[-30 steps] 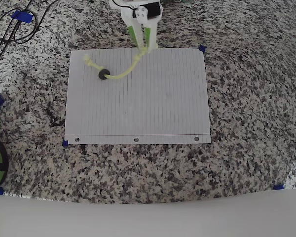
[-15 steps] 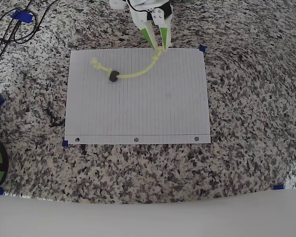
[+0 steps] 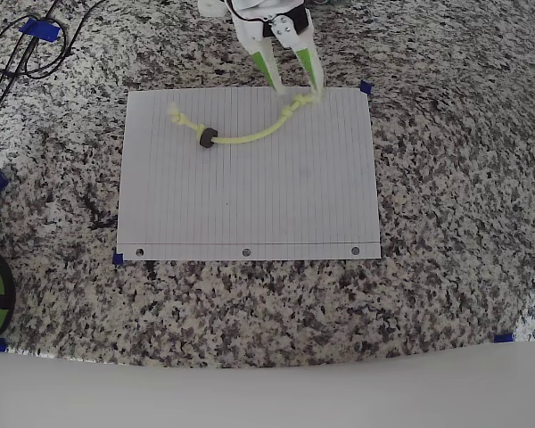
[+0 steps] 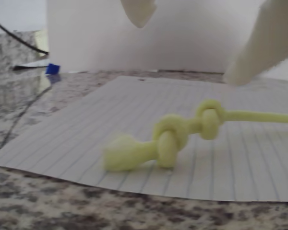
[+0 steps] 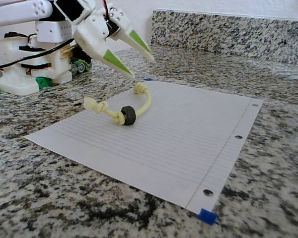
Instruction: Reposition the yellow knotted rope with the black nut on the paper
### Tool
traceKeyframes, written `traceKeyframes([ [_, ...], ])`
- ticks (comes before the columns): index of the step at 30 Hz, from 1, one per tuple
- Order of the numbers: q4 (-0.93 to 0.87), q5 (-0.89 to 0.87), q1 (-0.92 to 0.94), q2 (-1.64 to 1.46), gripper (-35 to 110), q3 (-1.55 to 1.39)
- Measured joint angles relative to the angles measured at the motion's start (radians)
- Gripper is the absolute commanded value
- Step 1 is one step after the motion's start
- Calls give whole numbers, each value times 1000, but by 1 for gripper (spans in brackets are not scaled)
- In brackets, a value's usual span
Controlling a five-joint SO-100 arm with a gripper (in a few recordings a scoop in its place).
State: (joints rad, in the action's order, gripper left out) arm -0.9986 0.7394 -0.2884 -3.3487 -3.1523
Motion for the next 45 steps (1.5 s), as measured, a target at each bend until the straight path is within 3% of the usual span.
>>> traceKeyframes([
  [10, 160, 178, 364, 124, 50, 12],
  [18, 130, 293, 592, 319, 47, 114],
  [25, 138, 331, 652, 499, 45, 158],
  [45, 442, 387, 615, 729, 41, 160],
])
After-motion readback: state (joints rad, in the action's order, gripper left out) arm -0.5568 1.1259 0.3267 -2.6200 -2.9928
